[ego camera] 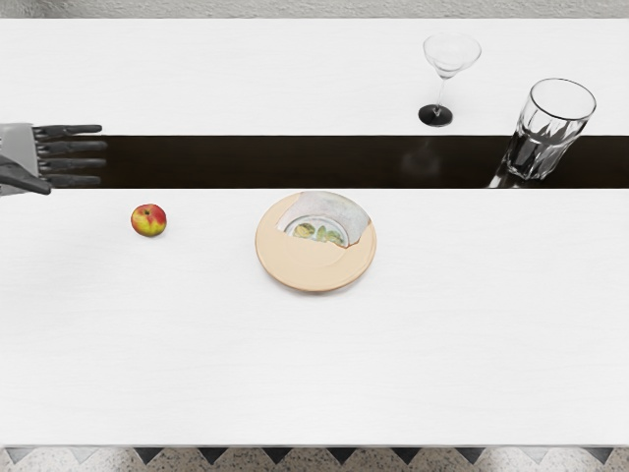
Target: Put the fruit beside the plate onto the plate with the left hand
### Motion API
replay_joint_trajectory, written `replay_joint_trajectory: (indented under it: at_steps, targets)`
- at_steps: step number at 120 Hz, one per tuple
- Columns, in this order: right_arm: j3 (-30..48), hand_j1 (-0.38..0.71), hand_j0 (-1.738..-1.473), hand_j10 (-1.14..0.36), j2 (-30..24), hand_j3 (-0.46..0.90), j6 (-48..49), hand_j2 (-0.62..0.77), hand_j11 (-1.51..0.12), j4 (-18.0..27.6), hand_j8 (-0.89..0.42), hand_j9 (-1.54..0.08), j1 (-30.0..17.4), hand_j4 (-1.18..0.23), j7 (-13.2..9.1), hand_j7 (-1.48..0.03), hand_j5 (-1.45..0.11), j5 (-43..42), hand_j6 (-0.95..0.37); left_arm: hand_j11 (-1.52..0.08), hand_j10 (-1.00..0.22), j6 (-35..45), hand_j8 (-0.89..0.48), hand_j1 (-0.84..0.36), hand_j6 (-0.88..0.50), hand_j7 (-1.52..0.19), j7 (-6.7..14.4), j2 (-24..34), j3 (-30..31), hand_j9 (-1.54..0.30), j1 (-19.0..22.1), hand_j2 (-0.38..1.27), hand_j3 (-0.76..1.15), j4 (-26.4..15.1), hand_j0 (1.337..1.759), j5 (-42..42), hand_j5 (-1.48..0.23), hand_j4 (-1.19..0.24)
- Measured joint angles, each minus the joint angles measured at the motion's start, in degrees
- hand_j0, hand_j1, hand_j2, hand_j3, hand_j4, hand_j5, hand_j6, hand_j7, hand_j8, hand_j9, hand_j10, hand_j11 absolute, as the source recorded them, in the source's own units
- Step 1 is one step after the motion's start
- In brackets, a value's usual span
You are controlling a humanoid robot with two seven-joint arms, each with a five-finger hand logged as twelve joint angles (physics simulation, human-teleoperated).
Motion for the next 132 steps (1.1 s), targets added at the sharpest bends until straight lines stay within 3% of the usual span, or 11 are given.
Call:
replay_joint_trajectory:
  at_steps: [16,38,46,54,64,73,94,112,122,132]
  targets:
    - [0.0,-0.33,-1.658,-0.02,0.0,0.00,0.0,0.00,-0.02,0.1,-0.02,-0.02,0.0,-0.02,0.0,-0.02,-0.02,0.0,-0.02,0.00,0.00,0.0,0.00,0.35,0.00,0.00,0.1,-0.3,0.3,0.00,-1.2,0.00,0.00,-0.1,1.658,1.1,0.00,0.00]
    - [0.0,-0.33,-1.658,-0.02,0.0,0.00,0.0,0.00,-0.02,0.1,-0.02,-0.02,0.0,-0.02,0.0,-0.02,-0.02,0.0,-0.02,0.00,0.00,0.0,0.00,0.35,0.00,0.00,1.1,-5.4,0.9,0.00,-12.2,0.00,0.00,-2.5,1.658,16.5,0.00,0.00]
    - [0.0,-0.33,-1.658,-0.02,0.0,0.00,0.0,0.00,-0.02,0.1,-0.02,-0.02,0.0,-0.02,0.0,-0.02,-0.02,0.0,-0.02,0.00,0.00,0.0,0.00,0.35,0.00,0.00,2.9,-7.7,5.9,0.00,-21.5,0.00,0.00,-3.7,1.658,20.7,0.00,0.00]
    - [0.0,-0.33,-1.658,-0.02,0.0,0.00,0.0,0.00,-0.02,0.1,-0.02,-0.02,0.0,-0.02,0.0,-0.02,-0.02,0.0,-0.02,0.00,0.00,0.0,0.00,0.35,0.00,0.00,3.9,-9.1,11.7,0.00,-25.2,0.00,0.00,-4.3,1.658,22.8,0.00,0.00]
    - [0.0,-0.33,-1.658,-0.02,0.0,0.00,0.0,0.00,-0.02,0.1,-0.02,-0.02,0.0,-0.02,0.0,-0.02,-0.02,0.0,-0.02,0.00,0.00,0.0,0.00,0.34,0.00,0.00,4.6,-9.2,16.5,0.00,-26.5,0.00,0.00,-5.0,1.658,24.2,0.00,0.00]
    - [0.0,-0.33,-1.658,-0.02,0.0,0.00,0.0,0.00,-0.02,0.1,-0.02,-0.02,0.0,-0.02,0.0,-0.02,-0.02,0.0,-0.02,-0.01,-0.01,0.0,-0.01,0.34,-0.01,-0.01,4.9,-9.2,21.6,-0.01,-33.6,0.00,0.00,-8.1,1.658,24.8,-0.01,-0.01]
    - [0.0,-0.33,-1.658,-0.02,0.0,0.00,0.0,0.00,-0.02,0.0,-0.02,-0.02,0.0,-0.02,0.0,-0.02,-0.02,0.0,-0.02,-0.01,-0.01,0.0,-0.01,0.34,-0.01,-0.01,5.2,-10.2,28.8,-0.01,-37.4,0.00,0.00,-13.1,1.658,25.1,-0.01,-0.01]
    - [0.0,-0.33,-1.658,-0.02,0.0,0.00,0.0,0.00,-0.02,-0.1,-0.02,-0.02,-0.1,-0.02,0.0,-0.02,-0.02,0.0,-0.02,-0.01,-0.01,2.6,-0.01,0.34,-0.01,-0.01,5.2,-7.0,30.9,-0.01,-39.1,0.00,0.00,-13.9,1.658,25.4,-0.01,-0.01]
    - [0.0,-0.33,-1.658,-0.02,0.0,0.00,0.0,0.00,-0.02,-0.1,-0.02,-0.02,-0.1,-0.02,0.0,-0.02,-0.02,0.0,-0.02,-0.01,-0.01,5.5,-0.01,0.34,-0.01,-0.01,5.2,-8.5,32.9,-0.01,-41.5,0.00,0.00,-14.0,1.658,24.9,-0.01,-0.01]
    - [0.0,-0.33,-1.658,-0.02,0.0,0.00,0.0,0.00,-0.02,-0.2,-0.02,-0.02,-0.1,-0.02,0.0,-0.02,-0.02,0.0,-0.02,-0.01,-0.01,11.0,-0.01,0.34,-0.01,-0.01,5.2,-11.8,41.2,-0.01,-52.1,0.00,0.00,-14.0,1.658,20.3,-0.01,-0.01]
